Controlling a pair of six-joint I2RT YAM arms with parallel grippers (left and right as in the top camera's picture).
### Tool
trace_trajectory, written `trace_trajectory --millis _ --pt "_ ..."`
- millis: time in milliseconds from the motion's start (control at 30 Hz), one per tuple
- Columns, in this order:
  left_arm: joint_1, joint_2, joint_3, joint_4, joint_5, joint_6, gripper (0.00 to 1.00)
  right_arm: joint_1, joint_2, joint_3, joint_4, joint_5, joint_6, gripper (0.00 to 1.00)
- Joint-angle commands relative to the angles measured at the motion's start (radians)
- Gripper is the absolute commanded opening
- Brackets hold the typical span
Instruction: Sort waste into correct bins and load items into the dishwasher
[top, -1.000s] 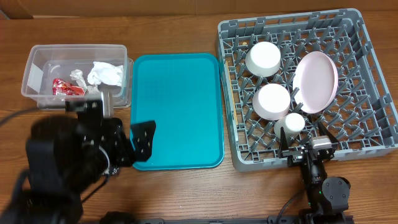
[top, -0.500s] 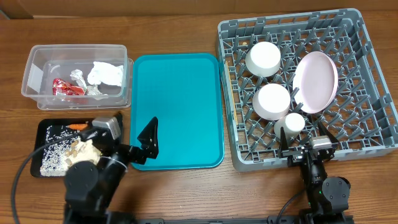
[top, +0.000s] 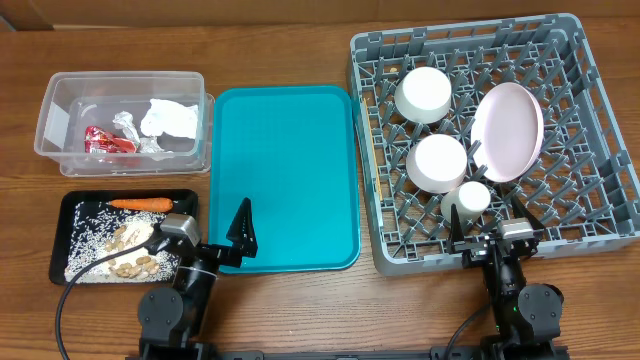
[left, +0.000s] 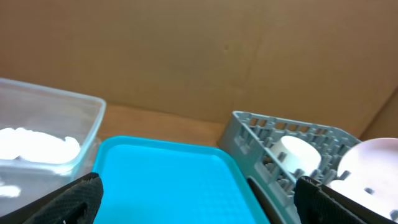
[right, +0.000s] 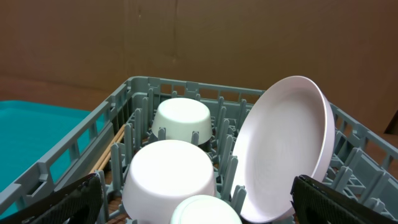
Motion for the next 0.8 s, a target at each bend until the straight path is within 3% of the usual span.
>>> trace_trajectory --millis 0,167,433,767 --pt "0.016 -0.049 -0.043 0.010 -0.055 0.026 1.00 -0.003 -0.012 -0.011 0.002 -0.006 0.000 1.00" --pt "0.044 -0.112 -0.087 -0.026 -0.062 0.050 1.00 -0.003 -0.012 -0.011 0.002 -0.006 0.000 1.00" --pt "0.046 -0.195 -0.087 -0.159 -0.063 0.263 1.00 -0.003 -0.012 -0.011 0.002 -0.006 0.000 1.00" --pt "0.118 -0.195 -0.087 -0.213 -0.078 0.402 1.00 -0.003 -0.012 -0.011 0.002 -0.006 0.000 1.00"
